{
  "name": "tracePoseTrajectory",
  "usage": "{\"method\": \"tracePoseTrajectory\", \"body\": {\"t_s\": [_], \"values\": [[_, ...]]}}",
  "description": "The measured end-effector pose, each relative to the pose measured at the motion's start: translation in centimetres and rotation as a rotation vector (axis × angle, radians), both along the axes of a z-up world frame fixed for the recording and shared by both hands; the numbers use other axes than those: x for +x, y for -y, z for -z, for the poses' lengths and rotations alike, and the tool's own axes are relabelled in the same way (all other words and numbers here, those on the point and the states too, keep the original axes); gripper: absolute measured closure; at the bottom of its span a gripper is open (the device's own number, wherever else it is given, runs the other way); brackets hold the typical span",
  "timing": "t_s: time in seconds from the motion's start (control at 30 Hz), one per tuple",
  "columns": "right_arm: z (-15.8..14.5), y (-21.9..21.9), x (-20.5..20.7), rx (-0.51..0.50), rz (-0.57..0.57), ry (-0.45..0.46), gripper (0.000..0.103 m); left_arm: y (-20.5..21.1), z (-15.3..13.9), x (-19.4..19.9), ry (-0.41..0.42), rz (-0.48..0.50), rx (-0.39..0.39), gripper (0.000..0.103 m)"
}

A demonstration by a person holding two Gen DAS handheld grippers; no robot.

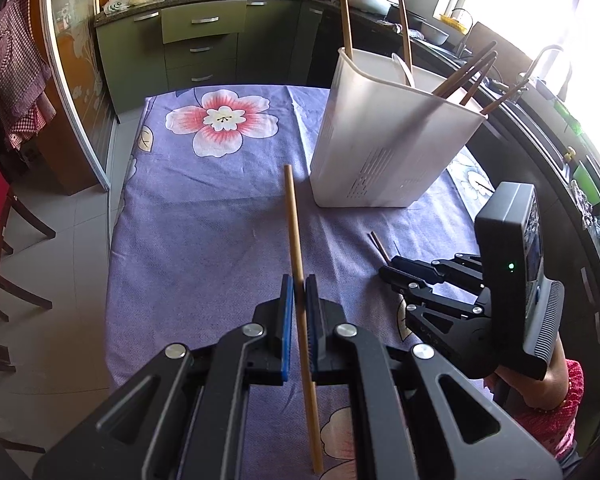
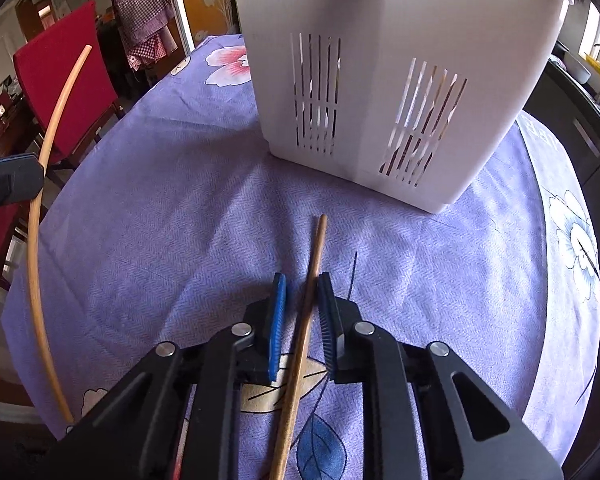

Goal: Organize utensils
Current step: 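Grasp the last chopstick with the right gripper while the left lifts its chopstick, then carry both held chopsticks up over the white holder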

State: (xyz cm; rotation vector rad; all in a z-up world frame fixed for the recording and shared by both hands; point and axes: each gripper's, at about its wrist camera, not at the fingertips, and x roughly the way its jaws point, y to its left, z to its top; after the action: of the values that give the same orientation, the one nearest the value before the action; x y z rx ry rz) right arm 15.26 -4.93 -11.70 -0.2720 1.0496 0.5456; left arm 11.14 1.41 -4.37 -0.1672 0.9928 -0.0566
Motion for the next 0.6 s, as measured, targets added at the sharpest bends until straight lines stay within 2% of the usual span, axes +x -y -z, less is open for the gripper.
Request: {"method": "tracePoseTrajectory", "body": {"t_s": [0.1,0.47,0.6], "values": [[-0.2,0.4,-0.1,0.013,0.004,0.001,0.096,0.2,-0.1,0.0,0.000,0.008,-0.003,0.097],[-3.1,5.1,0.1,0.215,0.064,-0.030,0.097,0.6,0.0,0.4,-0.001,0.019,0.005,0.097],[-5.2,7.2,0.1,0.273,0.097,0.006,0.097,0.7,1.2,1.4,-0.060,0.016,0.010,0.097]]}}
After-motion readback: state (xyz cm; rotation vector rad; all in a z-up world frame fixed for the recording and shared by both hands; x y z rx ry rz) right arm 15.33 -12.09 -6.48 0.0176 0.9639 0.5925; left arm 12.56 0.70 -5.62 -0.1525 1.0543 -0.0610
